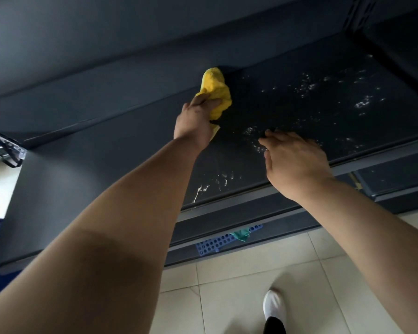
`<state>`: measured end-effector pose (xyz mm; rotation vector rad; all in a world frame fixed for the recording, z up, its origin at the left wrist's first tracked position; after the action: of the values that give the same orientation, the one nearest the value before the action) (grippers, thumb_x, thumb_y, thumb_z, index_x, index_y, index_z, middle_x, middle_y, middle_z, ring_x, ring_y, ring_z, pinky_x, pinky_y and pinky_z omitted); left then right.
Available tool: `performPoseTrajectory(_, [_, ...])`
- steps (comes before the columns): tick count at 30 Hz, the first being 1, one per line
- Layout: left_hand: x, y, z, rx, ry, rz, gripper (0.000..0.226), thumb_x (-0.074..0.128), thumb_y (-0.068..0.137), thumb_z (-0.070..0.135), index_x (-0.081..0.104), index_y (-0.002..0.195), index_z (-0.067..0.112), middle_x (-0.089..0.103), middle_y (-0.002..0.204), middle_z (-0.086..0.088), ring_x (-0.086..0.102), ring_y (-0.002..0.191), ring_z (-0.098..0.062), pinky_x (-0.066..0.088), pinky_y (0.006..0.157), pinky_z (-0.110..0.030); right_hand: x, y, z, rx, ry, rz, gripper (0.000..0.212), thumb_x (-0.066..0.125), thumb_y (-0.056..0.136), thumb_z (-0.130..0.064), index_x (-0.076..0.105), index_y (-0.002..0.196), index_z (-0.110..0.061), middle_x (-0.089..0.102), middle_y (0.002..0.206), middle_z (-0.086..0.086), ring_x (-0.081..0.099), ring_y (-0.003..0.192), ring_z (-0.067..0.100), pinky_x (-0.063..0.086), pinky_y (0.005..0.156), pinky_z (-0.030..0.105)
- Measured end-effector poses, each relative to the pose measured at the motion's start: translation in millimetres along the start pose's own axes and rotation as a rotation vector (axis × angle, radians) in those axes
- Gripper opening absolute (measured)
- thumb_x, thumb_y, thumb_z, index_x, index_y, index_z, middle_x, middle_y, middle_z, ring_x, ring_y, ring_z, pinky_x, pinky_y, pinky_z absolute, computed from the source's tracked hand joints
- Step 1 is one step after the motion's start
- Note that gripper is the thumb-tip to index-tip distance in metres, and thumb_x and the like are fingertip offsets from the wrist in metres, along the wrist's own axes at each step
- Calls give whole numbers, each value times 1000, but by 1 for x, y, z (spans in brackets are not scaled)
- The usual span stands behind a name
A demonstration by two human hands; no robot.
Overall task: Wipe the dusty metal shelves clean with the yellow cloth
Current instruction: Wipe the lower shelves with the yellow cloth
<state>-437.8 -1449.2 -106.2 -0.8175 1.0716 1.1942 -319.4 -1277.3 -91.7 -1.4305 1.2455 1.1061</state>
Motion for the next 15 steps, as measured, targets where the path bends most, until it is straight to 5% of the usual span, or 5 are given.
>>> performPoseTrajectory(9, [-27, -80, -75, -248, -11, 30, 65, 68, 86, 18, 43, 144, 33, 30, 155, 6, 34, 136, -27, 39, 104, -39, 4, -4, -4, 1, 48, -59, 47, 34, 102, -23, 33, 148, -19, 21, 160, -3, 17, 148, 14, 20, 119, 37])
performPoseTrajectory(15, [-24, -123, -64, -407, -91, 75, 69, 69, 85, 17, 41, 145, 33, 28, 156, 6, 34, 136, -28, 40, 106, -40, -1, -8, -5, -41, 68, -56, 47, 34, 102, -19, 32, 148, -12, 20, 160, 3, 14, 149, 18, 21, 119, 39])
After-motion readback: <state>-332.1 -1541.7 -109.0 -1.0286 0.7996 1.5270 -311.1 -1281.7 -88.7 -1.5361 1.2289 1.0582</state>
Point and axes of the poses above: each hand's wrist, its own y-axis towards the middle knuckle, its own x-axis out of the palm, z = x × y, the point moved 5 cm from there along y, towards the middle knuckle
